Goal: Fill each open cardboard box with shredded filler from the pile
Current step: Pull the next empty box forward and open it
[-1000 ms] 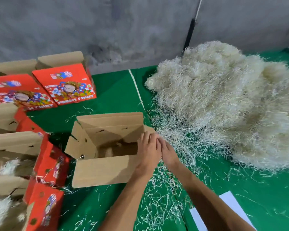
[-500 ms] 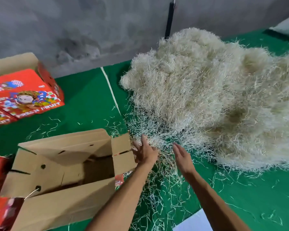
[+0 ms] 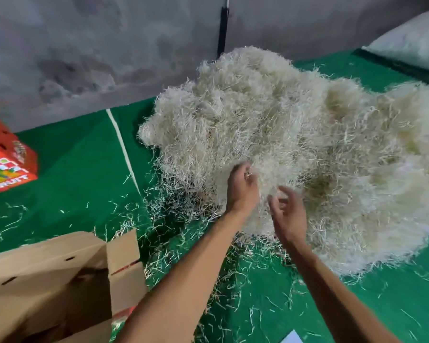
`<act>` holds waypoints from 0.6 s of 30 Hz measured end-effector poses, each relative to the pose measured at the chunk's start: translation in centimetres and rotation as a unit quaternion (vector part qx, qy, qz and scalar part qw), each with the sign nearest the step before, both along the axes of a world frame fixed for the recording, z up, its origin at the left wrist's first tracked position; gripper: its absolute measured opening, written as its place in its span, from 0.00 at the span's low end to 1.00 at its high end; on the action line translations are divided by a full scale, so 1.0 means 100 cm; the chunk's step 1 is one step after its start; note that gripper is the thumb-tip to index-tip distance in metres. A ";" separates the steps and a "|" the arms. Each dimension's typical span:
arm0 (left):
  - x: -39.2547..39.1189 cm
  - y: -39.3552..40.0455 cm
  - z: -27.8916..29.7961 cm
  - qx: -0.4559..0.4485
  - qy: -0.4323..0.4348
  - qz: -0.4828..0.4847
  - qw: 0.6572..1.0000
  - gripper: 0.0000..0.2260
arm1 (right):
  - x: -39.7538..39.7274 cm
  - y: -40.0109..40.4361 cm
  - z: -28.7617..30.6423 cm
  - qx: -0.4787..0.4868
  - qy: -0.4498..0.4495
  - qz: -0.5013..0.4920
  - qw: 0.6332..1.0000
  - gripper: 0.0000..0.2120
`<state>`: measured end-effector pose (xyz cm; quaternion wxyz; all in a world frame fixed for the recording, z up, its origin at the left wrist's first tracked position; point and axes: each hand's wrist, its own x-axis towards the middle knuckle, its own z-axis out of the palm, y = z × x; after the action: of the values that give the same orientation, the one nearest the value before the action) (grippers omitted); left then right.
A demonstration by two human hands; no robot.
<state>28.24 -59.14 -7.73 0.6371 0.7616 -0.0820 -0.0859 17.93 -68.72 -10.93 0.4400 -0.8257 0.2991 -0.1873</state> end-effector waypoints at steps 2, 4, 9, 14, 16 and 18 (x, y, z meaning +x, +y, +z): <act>0.005 -0.003 0.015 0.037 -0.055 -0.017 0.998 0.19 | 0.017 -0.013 0.011 -0.059 -0.012 -0.032 0.998 0.29; 0.005 0.001 0.015 0.158 -0.066 -0.012 0.985 0.24 | 0.032 -0.020 0.015 -0.095 0.016 -0.031 0.995 0.38; 0.005 0.019 -0.003 0.214 0.147 -0.087 0.962 0.35 | 0.062 -0.026 -0.001 -0.125 0.145 0.075 0.979 0.43; 0.005 0.037 -0.014 0.132 0.197 -0.117 0.964 0.37 | 0.072 -0.017 -0.009 -0.194 0.235 0.035 0.952 0.08; 0.004 0.041 -0.017 0.136 0.212 -0.112 0.961 0.40 | 0.070 -0.008 -0.004 -0.210 0.238 0.050 0.947 0.11; 0.002 0.042 -0.015 0.147 0.227 -0.086 0.959 0.43 | 0.065 0.020 0.003 -0.136 0.187 0.127 0.965 0.12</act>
<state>28.40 -54.96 -9.22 0.5102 0.7975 0.0135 -0.3219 24.40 -66.74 -10.68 0.2801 -0.9293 0.2405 -0.0109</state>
